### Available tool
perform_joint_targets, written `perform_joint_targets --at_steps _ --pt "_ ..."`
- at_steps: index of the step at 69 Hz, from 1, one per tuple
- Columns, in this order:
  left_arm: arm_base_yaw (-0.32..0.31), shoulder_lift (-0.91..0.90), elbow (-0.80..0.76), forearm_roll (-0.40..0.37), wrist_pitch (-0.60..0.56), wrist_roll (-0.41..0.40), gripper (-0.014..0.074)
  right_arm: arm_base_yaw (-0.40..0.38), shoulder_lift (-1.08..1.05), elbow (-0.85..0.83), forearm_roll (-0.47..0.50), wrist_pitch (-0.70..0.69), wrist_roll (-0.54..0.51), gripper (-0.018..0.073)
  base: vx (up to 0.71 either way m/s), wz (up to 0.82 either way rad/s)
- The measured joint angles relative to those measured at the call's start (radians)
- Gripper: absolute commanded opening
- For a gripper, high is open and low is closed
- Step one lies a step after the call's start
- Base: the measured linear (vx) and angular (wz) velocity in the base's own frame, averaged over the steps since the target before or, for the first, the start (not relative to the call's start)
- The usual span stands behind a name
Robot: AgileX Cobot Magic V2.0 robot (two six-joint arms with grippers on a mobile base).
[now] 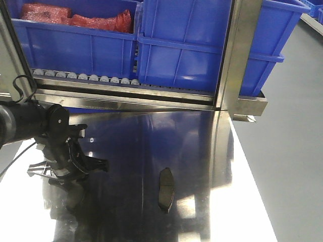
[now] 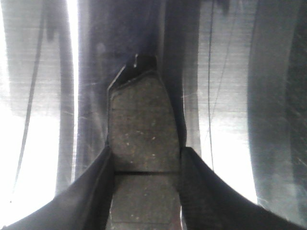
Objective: Move and align brake pads A on conveyor
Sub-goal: 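Lower the left gripper over the nearer brake pad and close on it, then lift the brake pad off the table with the left gripper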
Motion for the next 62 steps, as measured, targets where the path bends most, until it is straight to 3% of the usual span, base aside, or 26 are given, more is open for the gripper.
perform_joint_targets --at_steps 16,51,62 --pt "0.000 -0.025 0.005 0.013 -0.012 0.010 -0.0007 0.000 0.000 0.000 0.000 0.000 0.000 0.0575 0.00 0.00" --pt "0.000 -0.393 0.013 0.216 0.011 0.012 -0.0006 0.000 0.000 0.000 0.000 0.000 0.000 0.0575 0.00 0.00" --pt "0.038 -0.499 0.027 0.238 0.009 0.012 -0.0006 0.000 0.000 0.000 0.000 0.000 0.000 0.0575 0.00 0.00"
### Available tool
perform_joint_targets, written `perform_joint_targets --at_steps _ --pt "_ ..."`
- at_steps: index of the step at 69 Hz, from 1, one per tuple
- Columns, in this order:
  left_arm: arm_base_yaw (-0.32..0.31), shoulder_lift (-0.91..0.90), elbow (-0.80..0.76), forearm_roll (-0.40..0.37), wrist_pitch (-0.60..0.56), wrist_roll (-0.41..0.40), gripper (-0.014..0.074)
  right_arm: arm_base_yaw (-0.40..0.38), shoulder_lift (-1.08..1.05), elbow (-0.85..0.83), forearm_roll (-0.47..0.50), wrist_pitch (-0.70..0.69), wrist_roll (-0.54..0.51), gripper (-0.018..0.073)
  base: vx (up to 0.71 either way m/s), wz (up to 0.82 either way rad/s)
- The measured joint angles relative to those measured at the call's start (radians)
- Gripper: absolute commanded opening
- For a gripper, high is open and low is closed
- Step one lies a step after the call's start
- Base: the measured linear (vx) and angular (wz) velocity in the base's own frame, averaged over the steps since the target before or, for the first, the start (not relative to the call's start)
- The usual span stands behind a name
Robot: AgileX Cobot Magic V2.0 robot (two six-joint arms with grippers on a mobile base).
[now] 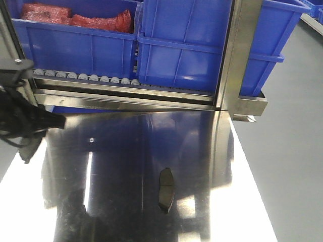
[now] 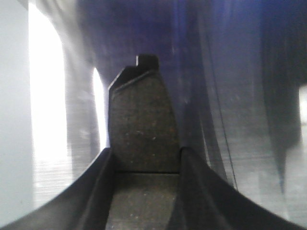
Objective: Move and align brake pads A on conveyor
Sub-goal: 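Lift the brake pad off the table with the left gripper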
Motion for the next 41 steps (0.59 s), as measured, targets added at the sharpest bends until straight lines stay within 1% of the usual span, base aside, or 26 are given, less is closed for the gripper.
perform_joint_targets --at_steps 6,16,33,41 --pt "0.033 -0.062 0.037 0.006 -0.005 0.000 -0.0006 0.000 0.000 0.000 0.000 0.000 0.000 0.0575 0.00 0.00" --pt "0.091 -0.191 0.153 0.007 -0.033 0.000 -0.0006 0.000 0.000 0.000 0.000 0.000 0.000 0.0575 0.00 0.00" --pt "0.181 -0.471 0.386 0.009 -0.081 0.000 -0.0006 0.000 0.000 0.000 0.000 0.000 0.000 0.0575 0.00 0.00" --pt "0.209 -0.621 0.489 0.009 -0.112 0.006 -0.0006 0.000 0.000 0.000 0.000 0.000 0.000 0.0575 0.00 0.00"
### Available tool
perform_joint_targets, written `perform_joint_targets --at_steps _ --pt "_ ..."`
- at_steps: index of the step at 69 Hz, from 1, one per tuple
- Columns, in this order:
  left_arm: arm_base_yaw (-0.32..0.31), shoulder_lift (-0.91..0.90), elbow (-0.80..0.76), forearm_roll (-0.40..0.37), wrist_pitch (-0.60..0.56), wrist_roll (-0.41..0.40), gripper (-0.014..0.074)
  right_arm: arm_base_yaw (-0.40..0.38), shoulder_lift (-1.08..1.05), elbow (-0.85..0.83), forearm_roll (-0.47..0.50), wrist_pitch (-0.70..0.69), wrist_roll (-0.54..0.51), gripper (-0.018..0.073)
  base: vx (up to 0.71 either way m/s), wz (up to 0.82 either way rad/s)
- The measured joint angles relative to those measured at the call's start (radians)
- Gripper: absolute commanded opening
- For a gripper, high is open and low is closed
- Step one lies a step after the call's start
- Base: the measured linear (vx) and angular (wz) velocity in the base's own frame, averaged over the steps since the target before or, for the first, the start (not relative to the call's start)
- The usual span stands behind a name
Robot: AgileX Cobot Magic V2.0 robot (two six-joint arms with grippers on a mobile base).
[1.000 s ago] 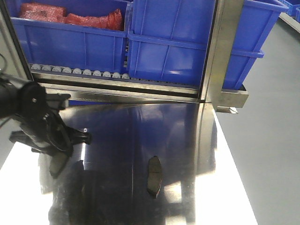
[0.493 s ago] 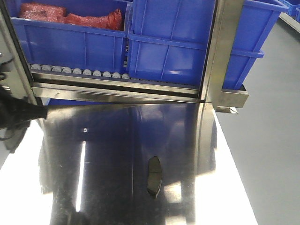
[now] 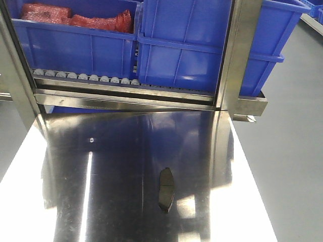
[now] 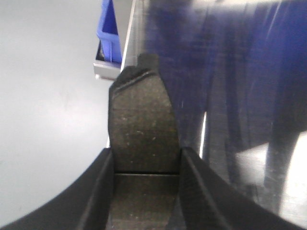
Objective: Move and align brake pads A on conveyor
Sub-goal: 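Lift the brake pad off the table with the left gripper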
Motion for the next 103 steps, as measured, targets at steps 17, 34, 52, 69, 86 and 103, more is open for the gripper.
perform_joint_targets --at_steps 17,34,52,69,86,103 --pt "0.015 -0.338 0.162 -0.018 -0.019 0.052 -0.0006 0.000 0.000 0.000 0.000 0.000 0.000 0.0575 0.00 0.00" --pt "0.016 -0.587 0.229 -0.041 0.005 0.129 -0.0006 0.000 0.000 0.000 0.000 0.000 0.000 0.0575 0.00 0.00" --pt "0.016 -0.635 0.229 -0.042 0.036 0.147 -0.0006 0.000 0.000 0.000 0.000 0.000 0.000 0.0575 0.00 0.00" --pt "0.016 -0.635 0.229 -0.042 0.037 0.150 -0.0006 0.000 0.000 0.000 0.000 0.000 0.000 0.0575 0.00 0.00" --pt "0.016 -0.635 0.229 -0.042 0.038 0.151 -0.0006 0.000 0.000 0.000 0.000 0.000 0.000 0.0575 0.00 0.00" --pt "0.016 -0.635 0.229 -0.042 0.038 0.153 -0.0006 0.000 0.000 0.000 0.000 0.000 0.000 0.0575 0.00 0.00"
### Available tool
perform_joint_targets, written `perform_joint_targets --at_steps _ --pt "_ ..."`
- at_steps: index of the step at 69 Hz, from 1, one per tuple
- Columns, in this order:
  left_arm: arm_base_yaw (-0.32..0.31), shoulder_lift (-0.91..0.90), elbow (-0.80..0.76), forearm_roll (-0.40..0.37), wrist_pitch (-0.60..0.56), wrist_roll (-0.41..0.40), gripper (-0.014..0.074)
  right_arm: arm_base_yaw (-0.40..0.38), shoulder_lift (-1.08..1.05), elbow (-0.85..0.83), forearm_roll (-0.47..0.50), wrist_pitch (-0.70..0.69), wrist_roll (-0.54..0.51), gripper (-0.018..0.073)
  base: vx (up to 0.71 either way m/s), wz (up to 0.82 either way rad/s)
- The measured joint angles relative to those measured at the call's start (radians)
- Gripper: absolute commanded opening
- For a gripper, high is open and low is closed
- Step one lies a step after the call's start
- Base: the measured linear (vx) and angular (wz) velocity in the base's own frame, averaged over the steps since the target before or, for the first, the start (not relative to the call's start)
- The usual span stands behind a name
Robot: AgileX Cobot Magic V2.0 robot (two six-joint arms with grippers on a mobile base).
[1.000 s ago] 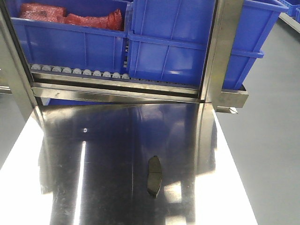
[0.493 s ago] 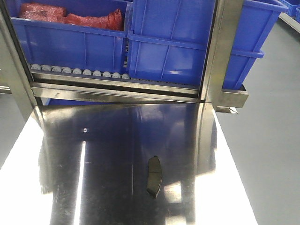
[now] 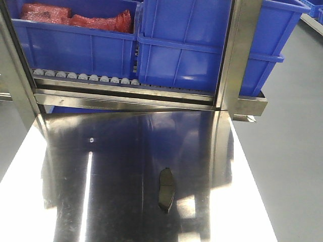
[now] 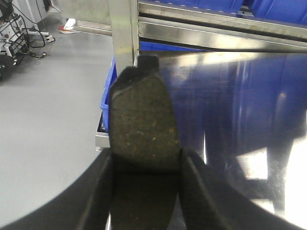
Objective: Move and align brake pads A on conveyor
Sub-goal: 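Lift the brake pad off the table with the left gripper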
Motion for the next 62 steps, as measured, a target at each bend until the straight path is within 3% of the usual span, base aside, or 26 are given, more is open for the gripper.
perform_joint_targets --at_steps 62 --pt "0.000 0.000 0.000 0.000 0.001 0.000 -0.0006 0.000 0.000 0.000 0.007 -0.007 0.000 0.0575 0.00 0.00"
